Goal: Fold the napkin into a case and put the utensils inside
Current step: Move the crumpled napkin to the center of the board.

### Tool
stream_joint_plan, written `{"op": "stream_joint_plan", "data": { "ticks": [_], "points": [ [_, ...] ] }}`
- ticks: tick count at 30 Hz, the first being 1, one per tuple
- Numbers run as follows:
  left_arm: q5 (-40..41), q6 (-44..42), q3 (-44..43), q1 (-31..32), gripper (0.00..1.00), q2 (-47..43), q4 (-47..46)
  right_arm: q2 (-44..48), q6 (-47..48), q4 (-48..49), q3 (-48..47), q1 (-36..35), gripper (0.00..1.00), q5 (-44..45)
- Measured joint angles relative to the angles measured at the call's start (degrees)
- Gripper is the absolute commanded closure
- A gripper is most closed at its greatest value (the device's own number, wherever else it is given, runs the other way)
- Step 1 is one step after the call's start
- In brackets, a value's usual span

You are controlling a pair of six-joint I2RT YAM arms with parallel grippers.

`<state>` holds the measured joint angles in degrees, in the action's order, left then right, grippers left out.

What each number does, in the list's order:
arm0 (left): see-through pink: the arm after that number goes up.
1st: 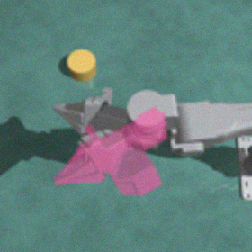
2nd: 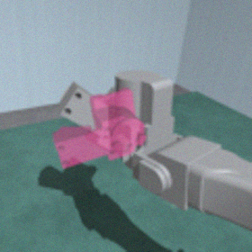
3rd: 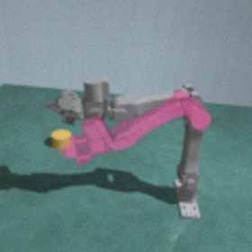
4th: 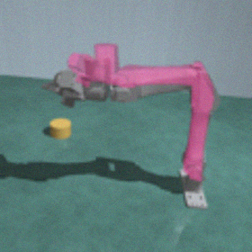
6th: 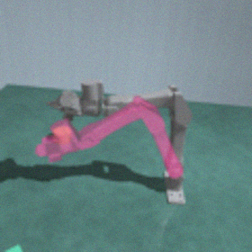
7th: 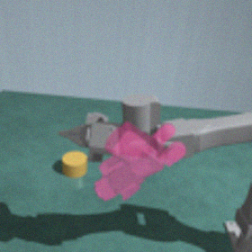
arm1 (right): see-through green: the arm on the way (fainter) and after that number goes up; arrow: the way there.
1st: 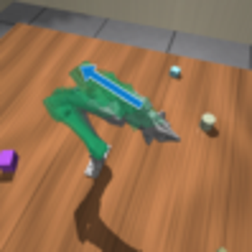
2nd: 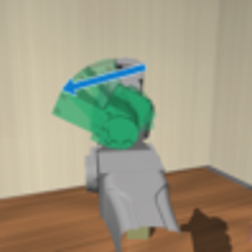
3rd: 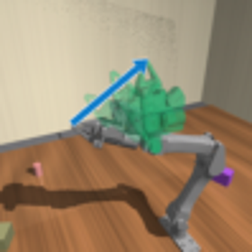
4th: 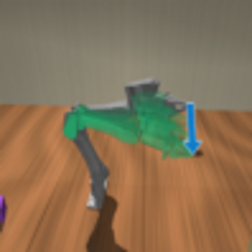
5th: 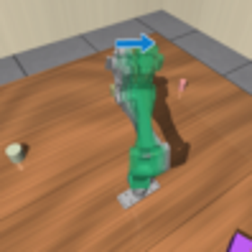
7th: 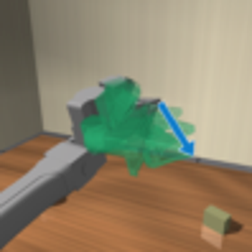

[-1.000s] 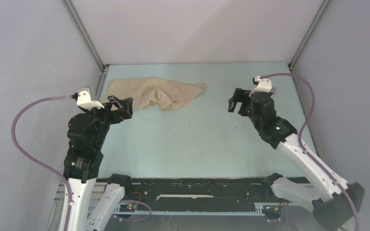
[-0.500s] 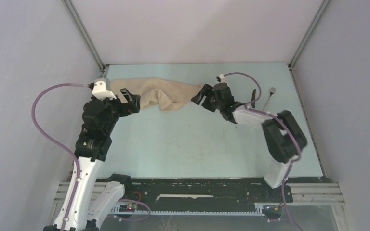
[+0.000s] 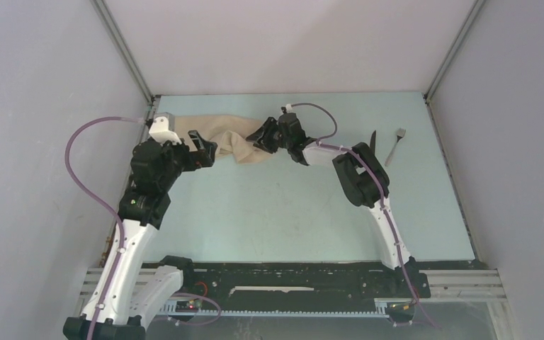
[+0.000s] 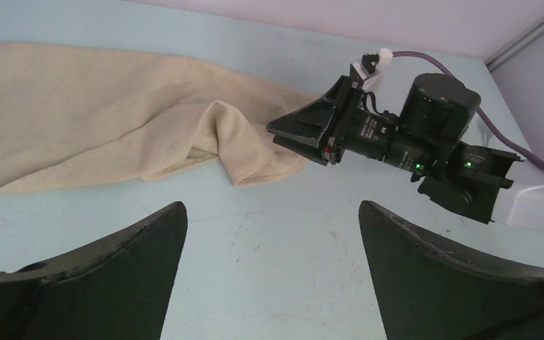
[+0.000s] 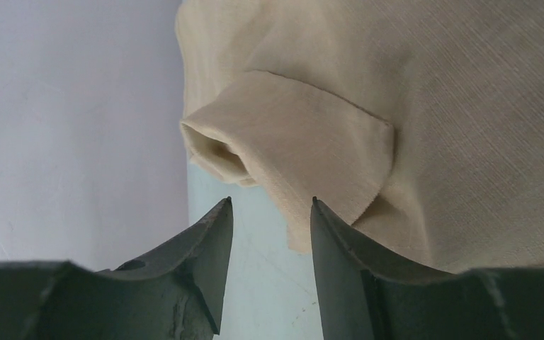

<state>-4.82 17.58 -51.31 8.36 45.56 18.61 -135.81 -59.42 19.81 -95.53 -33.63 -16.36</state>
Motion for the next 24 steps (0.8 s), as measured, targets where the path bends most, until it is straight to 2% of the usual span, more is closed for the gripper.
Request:
{"op": "stream_joint_plan", "data": {
  "ticks": [6, 12, 16, 20, 24],
  "points": [
    [-1.5, 0.1, 0.0, 0.2, 0.01, 0.9, -0.1, -0.9, 0.5, -4.9, -0.8, 0.4, 0.41, 1.3],
    [-1.7, 0.2, 0.0, 0.2, 0.01, 1.4, -0.1, -4.4, 0.9, -8.3, -4.6, 1.8, 0.41, 1.2],
    [-1.7, 0.2, 0.0, 0.2, 0.01, 1.9, -0.1, -6.7, 1.5, -9.9, -9.1, 2.0, 0.48, 1.4],
    [-1.9, 0.2, 0.0, 0.2, 0.01, 2.1, -0.1, -9.7, 1.6, -11.1, -13.5, 1.8, 0.5, 0.6],
    [-1.9, 0.2, 0.0, 0.2, 0.01, 2.1, -0.1, -9.9, 1.7, -11.3, -14.0, 1.7, 0.6, -0.2]
  ]
}}
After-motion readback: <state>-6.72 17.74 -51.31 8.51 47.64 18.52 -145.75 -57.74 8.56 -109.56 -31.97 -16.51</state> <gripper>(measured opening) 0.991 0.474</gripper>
